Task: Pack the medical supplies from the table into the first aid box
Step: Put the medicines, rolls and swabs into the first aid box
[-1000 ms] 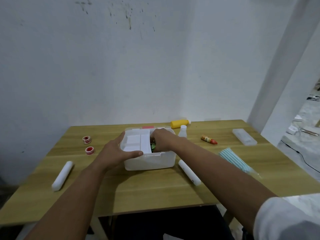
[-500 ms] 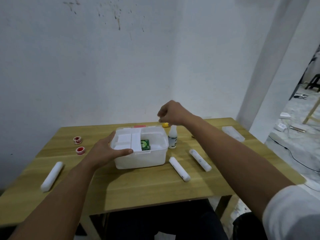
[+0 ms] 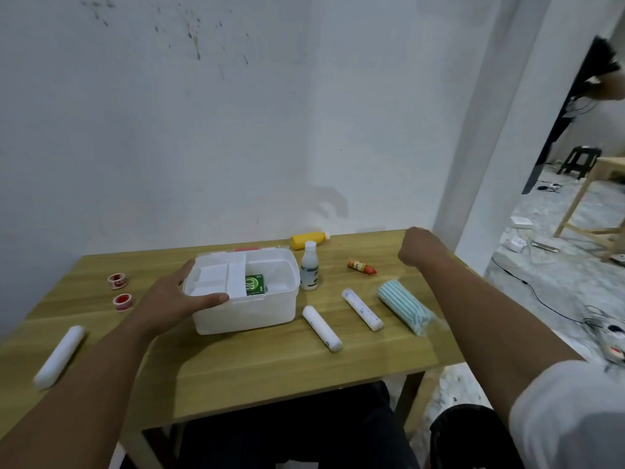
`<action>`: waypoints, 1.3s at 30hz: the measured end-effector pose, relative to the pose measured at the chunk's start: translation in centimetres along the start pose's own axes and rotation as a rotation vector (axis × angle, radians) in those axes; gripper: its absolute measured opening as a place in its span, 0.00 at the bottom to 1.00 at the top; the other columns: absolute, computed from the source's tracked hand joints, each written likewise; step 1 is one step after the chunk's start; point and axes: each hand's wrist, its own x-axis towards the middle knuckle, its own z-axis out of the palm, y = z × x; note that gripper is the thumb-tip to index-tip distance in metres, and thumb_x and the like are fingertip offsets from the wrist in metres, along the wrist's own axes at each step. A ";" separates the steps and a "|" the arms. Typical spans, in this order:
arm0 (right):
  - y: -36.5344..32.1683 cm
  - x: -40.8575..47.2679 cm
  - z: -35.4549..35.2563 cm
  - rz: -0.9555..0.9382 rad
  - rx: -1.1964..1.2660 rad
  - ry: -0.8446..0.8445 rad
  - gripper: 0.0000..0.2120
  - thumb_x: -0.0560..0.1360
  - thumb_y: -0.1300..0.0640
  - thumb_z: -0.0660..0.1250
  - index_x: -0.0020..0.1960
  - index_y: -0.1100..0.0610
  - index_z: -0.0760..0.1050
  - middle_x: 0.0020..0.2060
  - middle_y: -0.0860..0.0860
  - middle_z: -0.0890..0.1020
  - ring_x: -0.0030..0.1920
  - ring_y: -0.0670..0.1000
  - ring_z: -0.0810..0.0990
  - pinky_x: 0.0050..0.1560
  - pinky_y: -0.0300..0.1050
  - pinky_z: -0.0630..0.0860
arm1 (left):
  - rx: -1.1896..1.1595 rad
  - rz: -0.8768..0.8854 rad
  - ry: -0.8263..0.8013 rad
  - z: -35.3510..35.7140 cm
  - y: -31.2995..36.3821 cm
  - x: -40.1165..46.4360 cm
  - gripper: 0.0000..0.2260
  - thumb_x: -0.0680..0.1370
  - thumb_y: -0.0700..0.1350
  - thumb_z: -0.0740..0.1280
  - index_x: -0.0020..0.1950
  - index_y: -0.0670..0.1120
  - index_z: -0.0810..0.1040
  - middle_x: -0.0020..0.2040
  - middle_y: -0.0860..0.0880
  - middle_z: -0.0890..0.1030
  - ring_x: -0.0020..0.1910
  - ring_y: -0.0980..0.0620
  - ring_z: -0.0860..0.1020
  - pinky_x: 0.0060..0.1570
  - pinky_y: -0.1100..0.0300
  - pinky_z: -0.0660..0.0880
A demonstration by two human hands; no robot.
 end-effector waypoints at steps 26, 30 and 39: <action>-8.8 1.2 -4.4 -0.310 0.393 0.029 0.30 0.66 0.49 0.83 0.61 0.63 0.82 0.58 0.58 0.84 0.59 0.57 0.82 0.56 0.49 0.78 | -0.065 0.008 0.037 0.3 -0.3 0.6 0.52 0.58 0.69 0.77 0.77 0.59 0.61 0.71 0.52 0.73 0.63 0.50 0.72 0.54 0.52 0.75; -14.7 -2.9 -5.9 -0.621 0.272 -0.214 0.35 0.64 0.50 0.84 0.67 0.59 0.80 0.63 0.53 0.83 0.63 0.52 0.80 0.64 0.46 0.76 | -0.092 0.032 0.031 0.3 -0.2 0.5 0.48 0.59 0.66 0.79 0.76 0.60 0.64 0.67 0.55 0.74 0.62 0.51 0.73 0.54 0.54 0.75; -20.9 -7.3 0.1 -0.795 -0.172 -0.269 0.32 0.62 0.47 0.84 0.63 0.55 0.80 0.56 0.50 0.83 0.55 0.54 0.80 0.56 0.51 0.80 | -0.112 0.062 0.068 0.5 0.1 0.1 0.44 0.63 0.61 0.79 0.75 0.60 0.64 0.62 0.59 0.72 0.59 0.54 0.70 0.42 0.66 0.71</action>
